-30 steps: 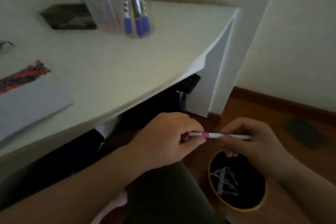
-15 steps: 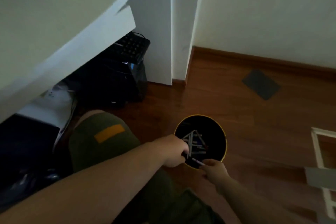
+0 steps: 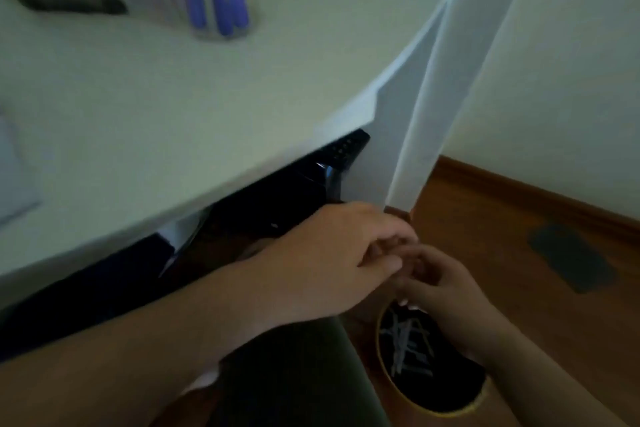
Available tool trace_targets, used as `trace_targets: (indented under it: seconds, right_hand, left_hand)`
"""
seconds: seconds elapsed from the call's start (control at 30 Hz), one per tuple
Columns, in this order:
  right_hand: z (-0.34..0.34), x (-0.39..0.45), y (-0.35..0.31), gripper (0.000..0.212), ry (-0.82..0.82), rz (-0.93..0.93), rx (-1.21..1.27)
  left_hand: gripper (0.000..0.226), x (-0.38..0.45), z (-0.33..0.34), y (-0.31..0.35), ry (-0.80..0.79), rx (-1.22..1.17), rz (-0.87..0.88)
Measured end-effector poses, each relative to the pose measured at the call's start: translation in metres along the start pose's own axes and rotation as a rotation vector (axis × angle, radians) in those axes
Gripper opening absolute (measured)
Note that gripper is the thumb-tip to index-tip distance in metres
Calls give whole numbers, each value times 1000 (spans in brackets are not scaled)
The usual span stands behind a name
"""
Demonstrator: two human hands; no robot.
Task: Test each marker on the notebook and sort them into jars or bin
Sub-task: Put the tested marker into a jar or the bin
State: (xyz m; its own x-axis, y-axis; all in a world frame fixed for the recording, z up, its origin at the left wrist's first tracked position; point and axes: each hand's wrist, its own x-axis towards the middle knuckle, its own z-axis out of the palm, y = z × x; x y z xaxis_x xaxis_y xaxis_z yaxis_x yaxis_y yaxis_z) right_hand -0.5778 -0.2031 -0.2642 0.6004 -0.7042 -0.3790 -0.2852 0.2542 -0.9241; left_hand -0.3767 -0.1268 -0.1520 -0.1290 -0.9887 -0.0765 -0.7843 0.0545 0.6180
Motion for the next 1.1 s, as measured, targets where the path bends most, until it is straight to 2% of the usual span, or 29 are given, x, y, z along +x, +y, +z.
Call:
trace_targets:
  seconds: [0.1, 0.23, 0.33, 0.43, 0.53, 0.63, 0.73, 0.8, 0.9, 0.97, 1.1]
  right_hand:
    - [41, -7, -117, 30, -58, -365, -30]
    - [122, 7, -223, 20, -219, -652, -88]
    - [193, 41, -268, 26, -318, -725, -131]
    - [270, 77, -291, 26, -394, -727, -254]
    - [338, 105, -301, 23, -455, -762, -455]
    - [386, 125, -308, 21, -516, -806, -719]
    - [415, 145, -314, 20, -520, -844, -968]
    - [421, 159, -310, 20, -434, -859, -890]
    - [414, 171, -298, 25, -308, -796, -502]
    - [408, 175, -296, 25, -317, -718, -362]
    - [407, 181, -297, 25, -367, -647, -255]
  left_hand:
    - [27, -38, -95, 8, 304, 32, 66]
    - [23, -87, -189, -11, 519, 121, -69]
    - [22, -127, -232, -51, 591, 178, -223]
    - [26, -173, -256, -105, 594, 249, -428]
    - [33, -219, -263, -154, 562, 267, -600]
    - [34, -253, -267, -192, 570, 275, -684]
    - [33, -270, -283, -232, 708, 277, -756]
    - [36, -271, -295, -260, 811, 301, -803]
    - [42, -257, -302, -289, 844, 424, -818]
    - [45, -245, -305, -297, 804, 486, -821]
    - [41, -228, -309, -305, 759, 580, -904]
